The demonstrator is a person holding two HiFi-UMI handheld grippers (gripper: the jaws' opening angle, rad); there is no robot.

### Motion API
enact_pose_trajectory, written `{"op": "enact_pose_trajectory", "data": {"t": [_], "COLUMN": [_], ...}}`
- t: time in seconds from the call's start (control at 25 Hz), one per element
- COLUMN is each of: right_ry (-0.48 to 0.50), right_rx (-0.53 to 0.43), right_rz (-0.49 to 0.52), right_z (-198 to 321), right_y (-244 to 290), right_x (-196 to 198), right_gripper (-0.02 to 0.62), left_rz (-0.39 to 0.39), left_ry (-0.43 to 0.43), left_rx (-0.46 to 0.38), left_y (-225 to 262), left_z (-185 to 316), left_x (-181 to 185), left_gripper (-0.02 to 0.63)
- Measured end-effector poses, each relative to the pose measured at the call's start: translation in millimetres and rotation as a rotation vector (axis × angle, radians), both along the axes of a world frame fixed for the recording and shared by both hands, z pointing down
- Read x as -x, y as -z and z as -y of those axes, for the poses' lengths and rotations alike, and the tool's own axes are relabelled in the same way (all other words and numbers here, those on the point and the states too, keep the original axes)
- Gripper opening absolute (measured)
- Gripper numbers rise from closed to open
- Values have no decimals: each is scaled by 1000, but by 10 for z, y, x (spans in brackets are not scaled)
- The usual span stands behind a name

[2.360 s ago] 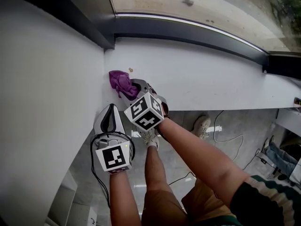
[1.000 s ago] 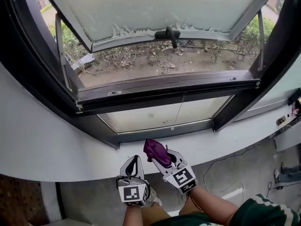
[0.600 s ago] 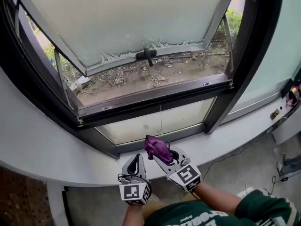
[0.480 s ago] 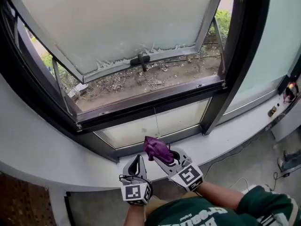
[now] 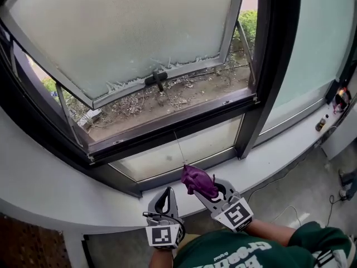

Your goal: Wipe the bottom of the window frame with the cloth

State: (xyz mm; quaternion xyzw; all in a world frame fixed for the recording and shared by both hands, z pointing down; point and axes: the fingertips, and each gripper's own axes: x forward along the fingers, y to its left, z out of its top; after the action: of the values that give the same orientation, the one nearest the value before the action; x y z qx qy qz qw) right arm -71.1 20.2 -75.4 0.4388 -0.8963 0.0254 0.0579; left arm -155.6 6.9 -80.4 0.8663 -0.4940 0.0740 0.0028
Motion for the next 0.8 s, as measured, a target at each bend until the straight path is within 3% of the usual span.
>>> {"op": "enact_pose_trajectory", "data": {"t": [0.28, 0.8], "right_ry": [-4, -24], "right_rx": [3, 30], "right_rz": [-36, 12], "right_z": [-4, 48], "right_y": [-65, -38], "right_x": [-39, -97], "right_gripper": [153, 153], "left_rz": [47, 61], "left_ry": [-26, -54], "left_rx": [9, 16], "left_y": [-1, -67], "left_z": [17, -45], "left_x": [-110, -124], "left_gripper": [5, 5]}}
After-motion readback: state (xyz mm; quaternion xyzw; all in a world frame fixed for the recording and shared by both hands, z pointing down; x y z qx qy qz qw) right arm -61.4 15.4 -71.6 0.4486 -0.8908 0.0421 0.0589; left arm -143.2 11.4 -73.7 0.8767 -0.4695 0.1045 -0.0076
